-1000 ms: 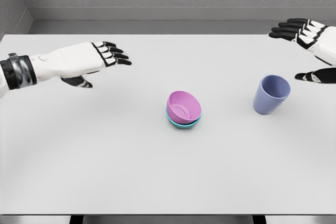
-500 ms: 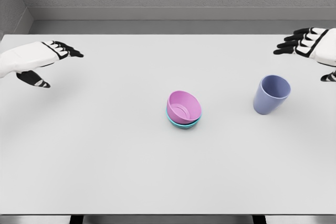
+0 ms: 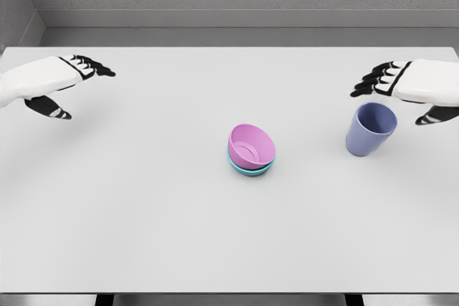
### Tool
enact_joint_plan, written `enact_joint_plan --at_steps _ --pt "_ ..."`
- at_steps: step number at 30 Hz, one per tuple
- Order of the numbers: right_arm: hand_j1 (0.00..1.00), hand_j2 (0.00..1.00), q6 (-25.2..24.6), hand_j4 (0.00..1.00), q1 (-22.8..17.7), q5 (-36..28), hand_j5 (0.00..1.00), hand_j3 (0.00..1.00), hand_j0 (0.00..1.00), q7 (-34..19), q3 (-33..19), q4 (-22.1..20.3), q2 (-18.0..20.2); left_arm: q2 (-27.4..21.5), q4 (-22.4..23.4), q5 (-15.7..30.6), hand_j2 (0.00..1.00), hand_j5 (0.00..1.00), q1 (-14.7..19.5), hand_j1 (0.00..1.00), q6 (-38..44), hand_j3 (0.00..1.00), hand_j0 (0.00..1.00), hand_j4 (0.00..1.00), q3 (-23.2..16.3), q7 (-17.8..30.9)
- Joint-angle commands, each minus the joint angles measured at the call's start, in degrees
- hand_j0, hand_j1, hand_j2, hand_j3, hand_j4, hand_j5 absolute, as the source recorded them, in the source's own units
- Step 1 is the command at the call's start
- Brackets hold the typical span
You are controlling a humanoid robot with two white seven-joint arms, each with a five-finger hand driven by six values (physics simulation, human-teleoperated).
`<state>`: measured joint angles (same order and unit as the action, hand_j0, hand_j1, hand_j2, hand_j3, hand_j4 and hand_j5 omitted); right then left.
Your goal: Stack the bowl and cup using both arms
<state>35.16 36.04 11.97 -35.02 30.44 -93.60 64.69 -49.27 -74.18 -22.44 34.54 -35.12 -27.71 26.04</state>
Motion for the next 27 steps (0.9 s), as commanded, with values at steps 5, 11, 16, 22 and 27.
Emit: enact_joint_plan --at_steps 5,11,16,22,27 --pt "1.00 1.00 -0.16 1.00 -0.97 -0.37 1.00 1.00 1.00 0.02 1.73 1.14 -1.24 -0.12 -0.18 0.47 1.00 1.00 -0.09 1.00 0.12 1.00 1.00 1.00 0.29 -0.03" --pt "1.00 1.00 -0.16 1.00 -0.09 -0.37 1.00 1.00 1.00 0.02 3.66 5.01 -2.91 -0.30 -0.18 0.47 1.00 1.00 -0.09 1.00 0.12 1.00 1.00 1.00 0.29 -0.03" --pt "1.00 1.00 -0.16 1.00 2.19 0.07 1.00 1.00 1.00 0.02 7.26 7.47 -4.57 -0.30 -0.18 0.47 1.00 1.00 -0.09 1.00 0.12 1.00 1.00 1.00 0.29 -0.03" --pt "1.00 1.00 -0.16 1.00 4.04 0.15 1.00 1.00 1.00 0.02 9.73 8.88 -5.63 -0.30 -0.62 0.47 1.00 1.00 -0.53 1.00 0.12 1.00 1.00 1.00 0.29 -0.03" --pt "1.00 1.00 -0.16 1.00 4.04 0.24 1.00 1.00 1.00 0.02 11.13 9.93 -5.72 -0.48 -1.14 0.38 1.00 1.00 -0.79 1.00 0.12 1.00 1.00 1.00 0.29 -0.03"
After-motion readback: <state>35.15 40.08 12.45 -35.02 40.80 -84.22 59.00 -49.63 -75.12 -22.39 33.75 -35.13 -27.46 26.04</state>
